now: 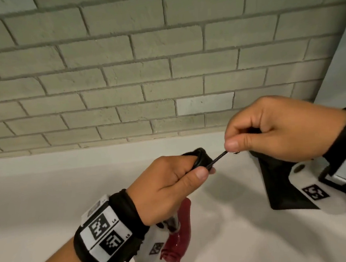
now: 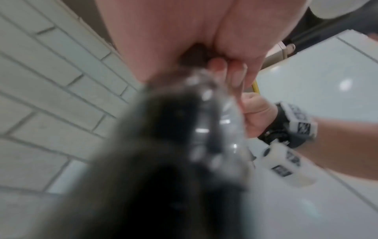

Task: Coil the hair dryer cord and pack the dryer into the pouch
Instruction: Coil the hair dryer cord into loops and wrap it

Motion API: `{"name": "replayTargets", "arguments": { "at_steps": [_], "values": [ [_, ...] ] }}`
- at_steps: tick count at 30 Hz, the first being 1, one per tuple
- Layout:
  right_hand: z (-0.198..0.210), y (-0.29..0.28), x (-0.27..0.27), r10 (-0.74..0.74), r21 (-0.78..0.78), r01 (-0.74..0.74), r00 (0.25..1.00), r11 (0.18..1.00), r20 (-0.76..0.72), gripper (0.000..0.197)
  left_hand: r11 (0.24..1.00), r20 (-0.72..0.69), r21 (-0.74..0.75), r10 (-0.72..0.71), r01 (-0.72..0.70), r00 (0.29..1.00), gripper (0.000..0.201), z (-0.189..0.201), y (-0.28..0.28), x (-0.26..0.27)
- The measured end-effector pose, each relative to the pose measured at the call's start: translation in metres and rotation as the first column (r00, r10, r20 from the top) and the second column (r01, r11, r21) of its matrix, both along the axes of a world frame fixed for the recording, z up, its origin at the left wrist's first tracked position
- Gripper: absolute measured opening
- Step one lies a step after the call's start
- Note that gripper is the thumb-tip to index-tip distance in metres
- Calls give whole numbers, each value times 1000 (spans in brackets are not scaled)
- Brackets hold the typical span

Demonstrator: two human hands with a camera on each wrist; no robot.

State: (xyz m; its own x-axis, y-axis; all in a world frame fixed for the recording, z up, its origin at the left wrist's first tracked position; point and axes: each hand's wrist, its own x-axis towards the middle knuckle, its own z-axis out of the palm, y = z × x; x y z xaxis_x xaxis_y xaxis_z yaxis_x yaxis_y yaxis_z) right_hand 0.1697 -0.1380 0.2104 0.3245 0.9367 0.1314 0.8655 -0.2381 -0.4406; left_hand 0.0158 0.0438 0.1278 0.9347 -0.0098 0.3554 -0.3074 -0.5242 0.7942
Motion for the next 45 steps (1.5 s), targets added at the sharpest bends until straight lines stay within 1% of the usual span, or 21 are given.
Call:
{"name": "replayTargets", "arguments": {
  "at_steps": [3,5,7,9,11,13,15,19,22,26,29,31,32,34,36,37,38,39,40,42,45],
  "values": [
    [-12,14,9,-19,-10,19,999,1000,30,46,930,-6,-359,-86,78,996,36,5,-5,5],
    [-26,29,6,-43,67,46,998,997,-38,44,864,9,-492,-117,106,993,36,8,-1,10],
    [-38,45,-4,-10,237,76,963,968,-271,33,785,20,-595,-198,171,980,38,11,1,14],
    [-40,58,-19,47,352,143,876,925,-479,38,693,35,-686,-270,219,962,40,12,-2,18],
    [-40,68,-30,11,391,247,834,887,-552,63,619,29,-758,-282,205,959,39,15,-4,22],
    [-37,74,-37,-45,437,359,812,825,-581,77,570,11,-804,-265,166,964,41,17,-4,25],
    [-37,77,-39,-86,454,432,791,779,-605,76,551,5,-823,-234,137,972,43,18,-6,27],
    [-40,86,-26,-137,393,566,677,725,-723,63,551,17,-832,-91,64,996,41,20,-20,32],
    [-34,94,-18,-177,384,602,667,700,-723,57,508,23,-860,-74,57,997,38,22,-20,35],
    [-32,98,-21,-130,410,531,713,742,-689,58,512,8,-858,-32,24,999,36,24,-10,37],
    [-40,87,-14,30,426,346,746,836,-665,64,541,-22,-840,12,-25,1000,36,29,2,36],
    [-46,74,-4,108,348,190,724,918,-681,61,517,-30,-856,6,-29,1000,36,33,11,33],
    [-51,67,-1,103,276,123,726,953,-680,53,503,-32,-864,-6,-25,999,36,34,15,32],
    [-58,57,3,61,121,20,775,992,-629,36,482,-36,-876,-41,-12,999,36,35,20,30],
    [-67,53,5,51,91,4,803,996,-594,47,471,-29,-882,-75,10,997,36,34,22,31],
    [-70,53,5,90,151,13,751,988,-654,58,466,-25,-885,-89,20,996,36,33,22,31],
    [-71,53,4,142,219,39,650,975,-747,66,461,-25,-887,-102,25,994,36,32,22,32],
    [-70,56,1,192,275,67,560,959,-806,70,458,-29,-889,-117,28,993,36,31,21,34],
    [-68,59,-2,222,318,103,518,943,-826,66,455,-38,-890,-131,26,991,36,30,20,35],
    [-66,66,-11,181,360,199,592,912,-785,43,454,-64,-891,-138,5,988,37,30,17,36],
    [-70,73,-16,-39,398,310,827,863,-561,36,536,-133,-838,-15,-104,991,38,32,9,41]
  ]
}}
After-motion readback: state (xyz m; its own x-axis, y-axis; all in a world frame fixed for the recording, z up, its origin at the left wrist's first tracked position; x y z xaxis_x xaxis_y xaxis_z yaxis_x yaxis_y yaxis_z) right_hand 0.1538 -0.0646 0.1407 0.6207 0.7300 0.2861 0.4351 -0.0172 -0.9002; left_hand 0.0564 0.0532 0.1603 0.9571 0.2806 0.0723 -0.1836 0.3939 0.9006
